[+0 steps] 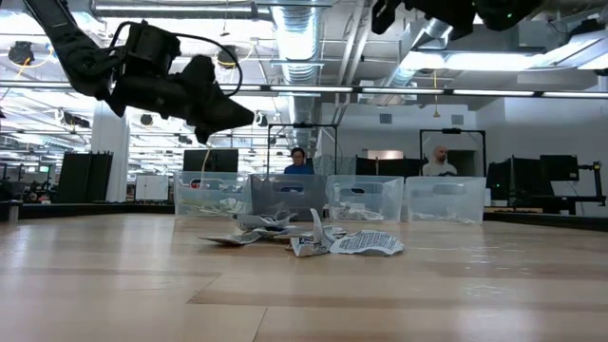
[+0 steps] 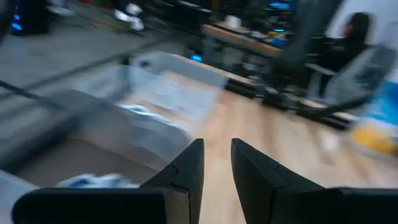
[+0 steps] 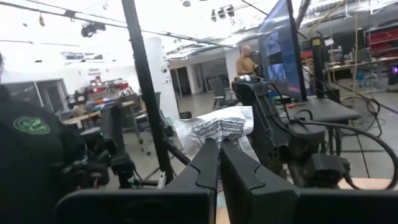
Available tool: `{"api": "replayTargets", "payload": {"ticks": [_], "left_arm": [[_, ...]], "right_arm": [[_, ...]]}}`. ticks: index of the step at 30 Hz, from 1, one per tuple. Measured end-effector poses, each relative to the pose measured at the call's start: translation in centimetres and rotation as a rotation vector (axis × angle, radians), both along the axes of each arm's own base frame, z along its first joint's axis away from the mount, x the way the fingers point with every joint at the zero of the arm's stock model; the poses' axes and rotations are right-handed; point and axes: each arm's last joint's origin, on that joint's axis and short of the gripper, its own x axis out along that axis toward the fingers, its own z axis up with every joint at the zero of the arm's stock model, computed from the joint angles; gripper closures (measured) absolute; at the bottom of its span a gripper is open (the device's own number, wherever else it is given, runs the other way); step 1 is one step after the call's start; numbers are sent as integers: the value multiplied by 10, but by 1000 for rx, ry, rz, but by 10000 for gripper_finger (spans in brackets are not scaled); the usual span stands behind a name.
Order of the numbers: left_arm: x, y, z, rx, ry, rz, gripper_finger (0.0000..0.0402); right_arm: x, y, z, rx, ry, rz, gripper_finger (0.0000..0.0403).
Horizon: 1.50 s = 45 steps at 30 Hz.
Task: Pick & Place First Aid Supplies
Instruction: Put the towelette pack into the middle transparent bin, then put the alcohol pad into the black bin
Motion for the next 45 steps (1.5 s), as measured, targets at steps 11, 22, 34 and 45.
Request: {"api": "replayTargets", "payload": {"ticks": [11, 22, 34, 45], "left_arm": [[-6, 14, 0, 100, 35, 346, 321], [-9, 18, 0, 99, 39, 418, 321], [-10, 20, 0, 99, 39, 428, 321], [-5, 13, 0, 82, 31, 388, 321]], "right_arm": [[-25, -40, -4, -246, -34, -85, 401], [-15, -83, -58, -441, 348, -787, 381], [22, -92, -126, -449, 584, -718, 371], [29, -69, -137, -533, 767, -720, 295]]}}
